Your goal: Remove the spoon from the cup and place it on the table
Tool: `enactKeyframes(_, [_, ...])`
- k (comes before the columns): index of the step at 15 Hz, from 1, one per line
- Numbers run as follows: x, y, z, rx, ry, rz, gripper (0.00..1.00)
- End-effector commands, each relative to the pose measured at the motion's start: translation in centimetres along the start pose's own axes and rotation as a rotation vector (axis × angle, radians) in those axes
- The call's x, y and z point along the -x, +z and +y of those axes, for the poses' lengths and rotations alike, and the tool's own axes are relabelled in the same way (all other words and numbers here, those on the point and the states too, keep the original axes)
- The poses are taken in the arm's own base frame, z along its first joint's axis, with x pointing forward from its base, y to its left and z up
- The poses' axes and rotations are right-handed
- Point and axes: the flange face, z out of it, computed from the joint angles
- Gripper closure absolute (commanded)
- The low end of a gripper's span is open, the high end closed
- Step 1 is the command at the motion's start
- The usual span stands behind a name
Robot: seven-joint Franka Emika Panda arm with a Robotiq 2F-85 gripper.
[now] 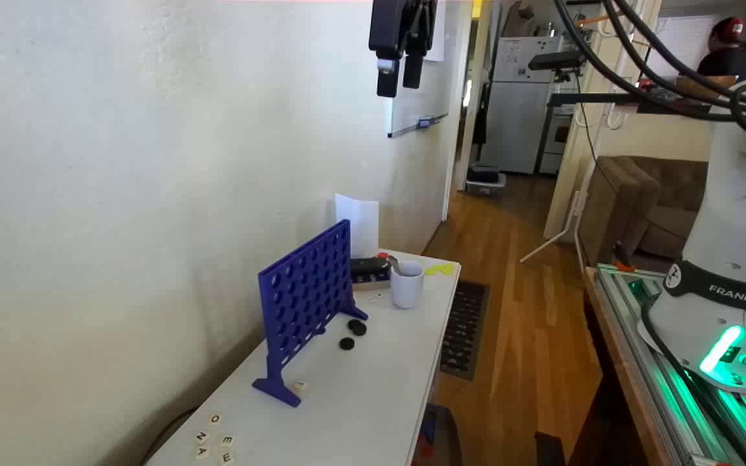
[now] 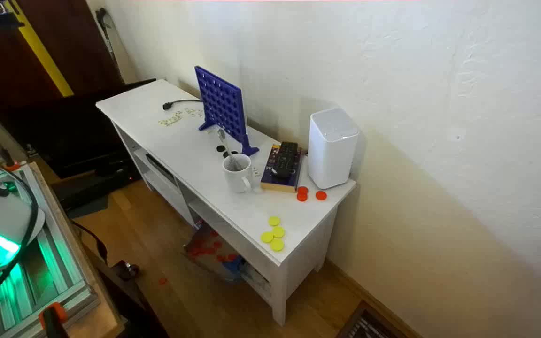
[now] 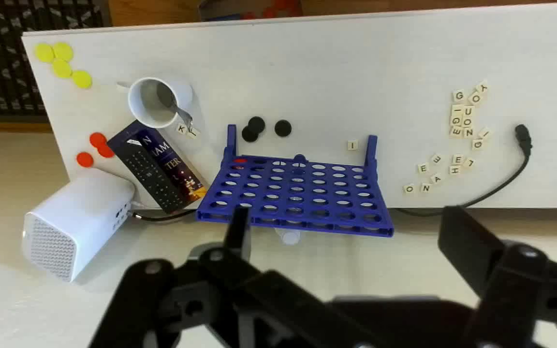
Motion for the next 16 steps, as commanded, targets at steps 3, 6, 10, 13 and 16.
enactKeyframes(3, [0.0,0.0,0.0,0.000,0.000,0.000,0.00])
enactKeyframes(6, [-0.5,0.9,0.7,0.007,0.044,-0.015,0.00])
enactKeyframes(10, [-0.8,4.8,4.6,0.033,0.223,-0.090,0.00])
enactKeyframes(13, [-0.5,8.5,7.3,0.047,0.296,-0.138,0.00])
enactKeyframes(16, [-0.4,12.3,9.1,0.074,0.289,-0.126,0.00])
